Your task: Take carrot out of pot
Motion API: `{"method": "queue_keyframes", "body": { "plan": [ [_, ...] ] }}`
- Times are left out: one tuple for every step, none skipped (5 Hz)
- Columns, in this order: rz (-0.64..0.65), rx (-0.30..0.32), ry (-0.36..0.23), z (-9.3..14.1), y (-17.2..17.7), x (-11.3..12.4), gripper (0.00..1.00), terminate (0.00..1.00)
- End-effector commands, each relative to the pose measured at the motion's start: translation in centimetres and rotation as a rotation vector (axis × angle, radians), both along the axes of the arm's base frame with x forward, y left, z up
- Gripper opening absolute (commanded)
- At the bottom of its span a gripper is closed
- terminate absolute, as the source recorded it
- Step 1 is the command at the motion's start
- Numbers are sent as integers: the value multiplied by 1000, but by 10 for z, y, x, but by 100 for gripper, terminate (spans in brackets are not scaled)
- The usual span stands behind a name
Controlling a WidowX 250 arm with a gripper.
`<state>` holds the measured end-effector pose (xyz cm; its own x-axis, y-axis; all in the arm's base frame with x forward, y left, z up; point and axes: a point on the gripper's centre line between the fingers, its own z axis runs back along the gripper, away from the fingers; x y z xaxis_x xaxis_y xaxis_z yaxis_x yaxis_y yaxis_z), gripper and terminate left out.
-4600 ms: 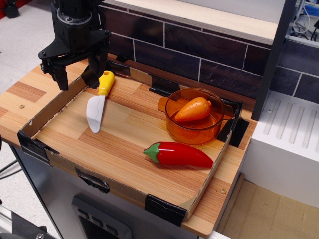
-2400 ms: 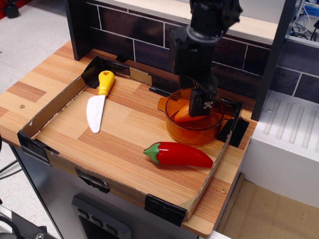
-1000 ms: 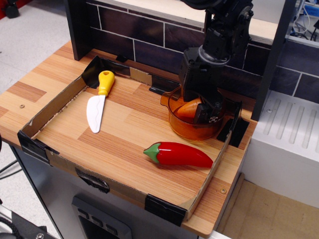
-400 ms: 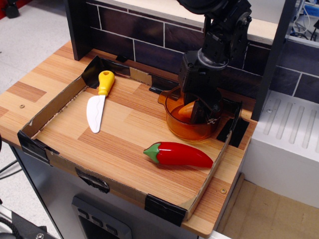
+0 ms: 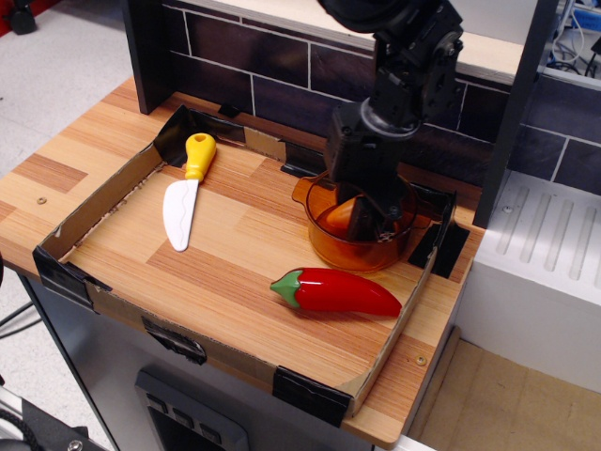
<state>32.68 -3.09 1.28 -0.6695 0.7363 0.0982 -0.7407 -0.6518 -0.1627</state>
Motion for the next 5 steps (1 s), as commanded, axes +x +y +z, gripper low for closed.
{"method": "queue_keyframes", "body": {
  "plan": [
    [20,-62,-237,86,33,3,0,0],
    [10,-72,-274,97,49,-11,0,0],
    [-25,-45,-223,85,74,-32,0,0],
    [-16,-9,-182,68,99,-42,0,0],
    [-26,35,-155,50,106,-43,0,0]
  ]
}}
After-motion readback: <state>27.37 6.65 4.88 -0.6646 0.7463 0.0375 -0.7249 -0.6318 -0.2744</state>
